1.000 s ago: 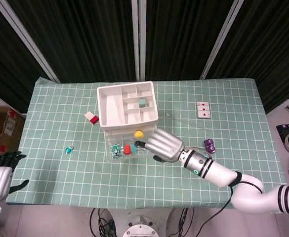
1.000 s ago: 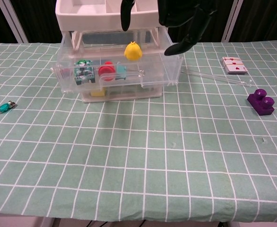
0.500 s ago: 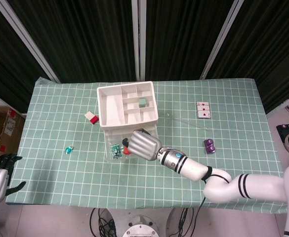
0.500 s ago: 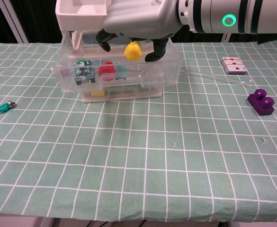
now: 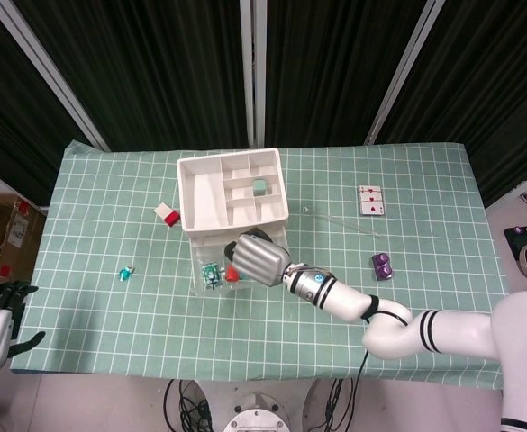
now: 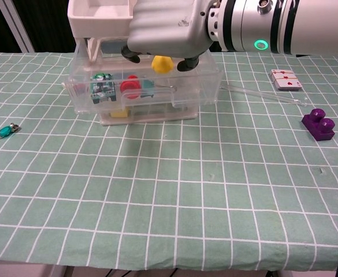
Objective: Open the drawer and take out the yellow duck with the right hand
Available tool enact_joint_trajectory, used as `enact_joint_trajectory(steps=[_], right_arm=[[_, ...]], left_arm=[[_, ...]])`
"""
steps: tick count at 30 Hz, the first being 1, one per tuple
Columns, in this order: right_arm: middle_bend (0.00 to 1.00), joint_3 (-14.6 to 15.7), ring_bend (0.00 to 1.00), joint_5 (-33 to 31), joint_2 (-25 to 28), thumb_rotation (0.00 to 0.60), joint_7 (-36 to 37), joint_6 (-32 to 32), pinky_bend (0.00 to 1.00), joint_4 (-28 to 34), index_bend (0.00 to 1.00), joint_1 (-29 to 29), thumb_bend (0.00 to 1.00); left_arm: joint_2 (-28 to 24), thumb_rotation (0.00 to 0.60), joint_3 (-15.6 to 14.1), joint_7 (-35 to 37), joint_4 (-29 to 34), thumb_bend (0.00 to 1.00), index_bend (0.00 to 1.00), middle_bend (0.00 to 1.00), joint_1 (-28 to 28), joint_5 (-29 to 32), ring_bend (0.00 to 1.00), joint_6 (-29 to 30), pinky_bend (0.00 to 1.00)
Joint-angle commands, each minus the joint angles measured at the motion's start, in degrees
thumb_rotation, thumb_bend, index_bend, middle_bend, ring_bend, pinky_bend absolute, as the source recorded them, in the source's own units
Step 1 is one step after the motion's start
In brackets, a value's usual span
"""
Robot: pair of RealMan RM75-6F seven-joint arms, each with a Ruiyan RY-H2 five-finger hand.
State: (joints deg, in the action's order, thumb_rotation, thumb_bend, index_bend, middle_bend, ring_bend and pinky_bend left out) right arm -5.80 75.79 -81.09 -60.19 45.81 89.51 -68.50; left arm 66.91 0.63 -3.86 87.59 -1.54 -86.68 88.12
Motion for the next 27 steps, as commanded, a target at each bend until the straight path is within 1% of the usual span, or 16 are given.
enact_joint_trajectory(steps=[1,6,10,13,16,18,22,23,25,27], right_arm=[[0.93,0.06,1.00,0.39,-0.76,0.600,0.55,0.11,1.00,-1.11,0.36,-0.08,0.13],[0.94,-0.19,1.00,1.11,-2.02,0.600,2.03,-0.06,1.00,-3.16,0.44,-0.45,0.18],[0.94,-0.41,1.00,3.16,-2.64,0.600,4.66,1.62,1.00,-4.17,0.64,0.00,0.27],[0.94,-0.46,1.00,5.05,-2.04,0.600,7.39,3.71,1.00,-3.47,0.71,0.97,0.32],[0.94,-0.62,1.00,7.77,-0.72,0.600,11.18,7.23,1.00,-1.62,0.73,2.58,0.33],[0.94,-1.01,1.00,9.91,0.76,0.600,13.97,10.88,1.00,0.41,0.73,4.19,0.33],[0.94,-0.75,1.00,14.59,3.79,0.600,22.00,18.09,1.00,5.81,0.73,7.97,0.33],[0.94,-0.18,1.00,15.80,4.63,0.600,25.88,20.04,1.00,8.19,0.73,9.38,0.33],[0.94,1.44,1.00,17.64,5.91,0.600,31.86,22.01,1.00,11.51,0.73,11.39,0.33],[0.95,4.15,1.00,20.15,6.97,0.600,38.62,22.82,1.00,14.49,0.73,13.17,0.33]], left_arm=[[-0.01,0.600,0.06,0.04,-0.03,0.00,0.26,0.21,-0.05,-0.01,0.17,-0.06,0.22],[-0.15,0.600,0.19,-0.02,0.03,0.00,0.26,0.21,-0.13,0.04,0.17,-0.18,0.22],[-0.29,0.600,0.26,-0.01,0.20,0.00,0.26,0.21,-0.09,-0.08,0.17,0.01,0.22],[-0.45,0.600,0.29,-0.09,0.38,0.00,0.26,0.21,-0.09,-0.19,0.17,0.09,0.22],[-0.64,0.600,0.43,-0.21,0.63,0.00,0.26,0.21,-0.18,-0.25,0.17,0.13,0.22],[-0.83,0.600,0.57,-0.39,0.89,0.00,0.26,0.21,-0.34,-0.47,0.17,0.21,0.22],[-1.35,0.600,0.60,-0.92,1.63,0.00,0.26,0.21,-0.58,-1.05,0.17,0.30,0.22],[-1.47,0.600,0.57,-1.14,1.88,0.00,0.26,0.21,-0.67,-1.18,0.17,0.21,0.22],[-1.58,0.600,0.54,-1.48,2.28,0.00,0.26,0.21,-0.85,-1.32,0.17,0.00,0.22],[-1.61,0.600,0.58,-1.98,2.75,0.00,0.26,0.21,-1.10,-1.47,0.17,-0.26,0.22]])
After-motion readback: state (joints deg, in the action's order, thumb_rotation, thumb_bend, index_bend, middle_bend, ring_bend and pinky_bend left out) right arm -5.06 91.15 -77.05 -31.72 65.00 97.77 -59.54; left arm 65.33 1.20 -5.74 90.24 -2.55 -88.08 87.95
